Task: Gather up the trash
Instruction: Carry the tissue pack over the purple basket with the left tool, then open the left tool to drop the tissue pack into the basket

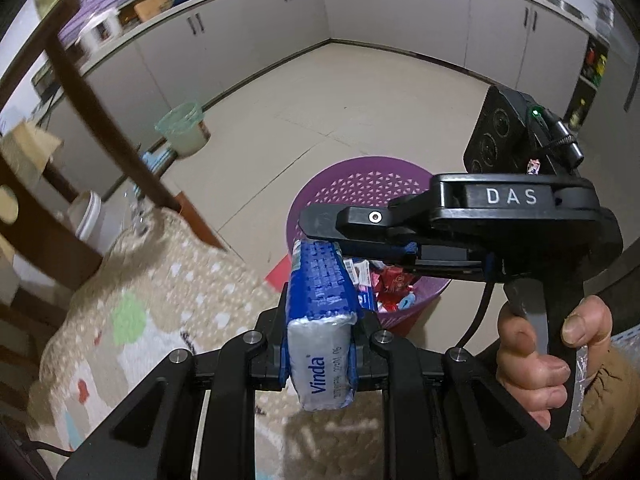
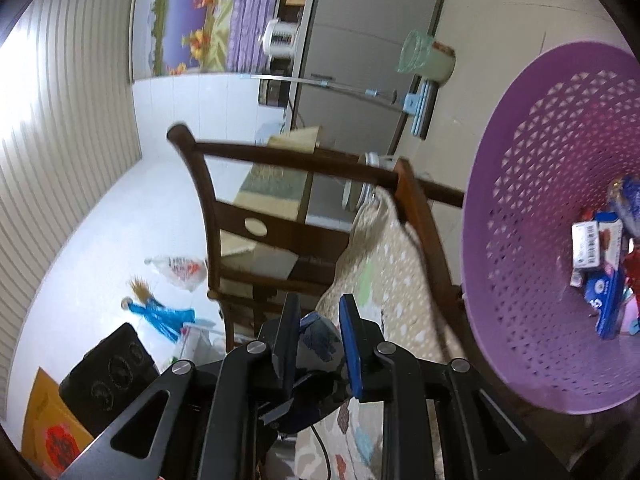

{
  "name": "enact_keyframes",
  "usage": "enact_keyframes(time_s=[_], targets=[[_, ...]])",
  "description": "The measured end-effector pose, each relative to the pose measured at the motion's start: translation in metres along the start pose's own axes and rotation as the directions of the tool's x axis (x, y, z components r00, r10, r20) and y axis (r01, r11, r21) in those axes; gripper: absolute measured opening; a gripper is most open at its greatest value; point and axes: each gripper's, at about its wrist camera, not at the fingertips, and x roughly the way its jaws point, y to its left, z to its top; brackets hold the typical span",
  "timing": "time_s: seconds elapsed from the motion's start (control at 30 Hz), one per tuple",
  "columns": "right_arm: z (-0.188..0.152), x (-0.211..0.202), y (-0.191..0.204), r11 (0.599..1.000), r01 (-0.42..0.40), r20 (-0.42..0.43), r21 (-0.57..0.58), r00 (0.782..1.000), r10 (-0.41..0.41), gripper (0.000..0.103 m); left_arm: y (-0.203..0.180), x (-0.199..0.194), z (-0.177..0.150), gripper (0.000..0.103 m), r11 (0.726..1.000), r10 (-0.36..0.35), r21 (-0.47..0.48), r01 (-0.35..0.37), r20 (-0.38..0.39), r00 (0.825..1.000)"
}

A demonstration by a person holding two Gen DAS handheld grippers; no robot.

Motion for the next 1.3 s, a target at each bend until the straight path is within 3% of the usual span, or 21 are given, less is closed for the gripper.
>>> enact_keyframes(time_s=[0.37,0.7,1.07,1.1,1.17,1.2,1.23,1.3], targets=[[0.015,-0.026,-0.011,0.999,-0.007,0.068,0.046,0.998,0.004,0.023,-0.017,0.015,0.020,0.019,0.998,0.013,0.061,-0.013,-0.004,1.000],[0.022,-0.041,-0.024,0.995,-0.007,0.120,0.100,0.993,-0.005,0.023,-0.016,0.034,0.034,0.019,0.999,0.003,0.048,-0.002,-0.017,1.000],[0.035,-0.080,-0.037,0.985,0.029,0.264,0.169,0.962,-0.074,0.026,-0.012,0.059,0.047,0.021,1.000,-0.009,0.007,0.010,-0.030,0.999],[0.034,-0.082,-0.038,0.983,0.031,0.269,0.179,0.960,-0.079,0.028,-0.010,0.063,0.048,0.025,1.000,-0.018,-0.006,0.018,-0.033,0.999],[0.035,-0.083,-0.039,0.981,0.033,0.274,0.189,0.958,-0.085,0.037,-0.006,0.065,0.049,0.045,0.999,-0.027,-0.030,0.026,-0.028,0.999],[0.035,-0.083,-0.039,0.981,0.036,0.276,0.192,0.957,-0.089,0.047,-0.004,0.065,0.049,0.059,0.998,-0.033,-0.046,0.032,-0.018,0.999],[0.035,-0.084,-0.038,0.981,0.039,0.279,0.191,0.956,-0.093,0.057,-0.001,0.064,0.049,0.068,0.997,-0.039,-0.063,0.038,-0.006,0.999],[0.035,-0.084,-0.036,0.983,0.045,0.283,0.180,0.954,-0.095,0.063,0.003,0.063,0.048,0.071,0.994,-0.056,-0.092,0.056,0.005,0.998]])
